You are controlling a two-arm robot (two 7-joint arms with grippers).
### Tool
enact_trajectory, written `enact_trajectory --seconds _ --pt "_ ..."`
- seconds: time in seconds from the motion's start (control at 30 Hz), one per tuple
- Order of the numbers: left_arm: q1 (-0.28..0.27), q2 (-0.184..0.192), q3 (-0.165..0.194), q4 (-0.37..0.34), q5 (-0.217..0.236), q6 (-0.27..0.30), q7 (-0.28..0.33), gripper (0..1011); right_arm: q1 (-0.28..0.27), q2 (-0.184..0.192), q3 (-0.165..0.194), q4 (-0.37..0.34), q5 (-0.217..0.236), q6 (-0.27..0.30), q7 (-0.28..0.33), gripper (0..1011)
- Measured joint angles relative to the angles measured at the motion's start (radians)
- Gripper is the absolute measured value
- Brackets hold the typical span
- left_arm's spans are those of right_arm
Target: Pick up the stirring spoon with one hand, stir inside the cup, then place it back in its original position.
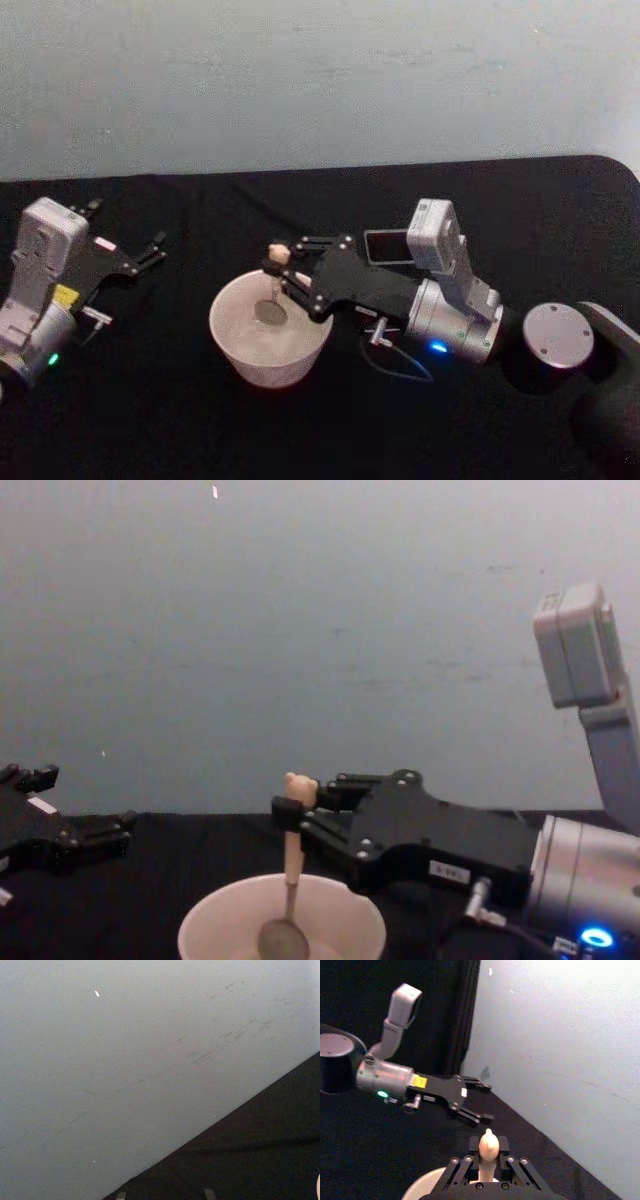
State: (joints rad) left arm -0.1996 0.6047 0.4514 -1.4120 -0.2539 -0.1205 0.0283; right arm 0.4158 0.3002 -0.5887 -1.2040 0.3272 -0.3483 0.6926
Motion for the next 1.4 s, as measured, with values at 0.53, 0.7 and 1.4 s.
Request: enact_trajectory --seconds 0.53,0.7,1.4 --pt "0.000 0.000 0.000 0.000 0.000 0.000 0.000 1001 -0.027 0.030 0.039 -0.029 0.004 0.005 -0.008 212" --pt "0.000 0.000 0.000 0.000 0.000 0.000 0.000 1001 -0.046 0.051 0.044 -0.054 0.007 0.010 -0.002 212" --pt "0.000 0.000 0.000 0.000 0.000 0.000 0.000 1001 -0.085 0.060 -0.008 -0.136 0.048 0.033 0.056 212"
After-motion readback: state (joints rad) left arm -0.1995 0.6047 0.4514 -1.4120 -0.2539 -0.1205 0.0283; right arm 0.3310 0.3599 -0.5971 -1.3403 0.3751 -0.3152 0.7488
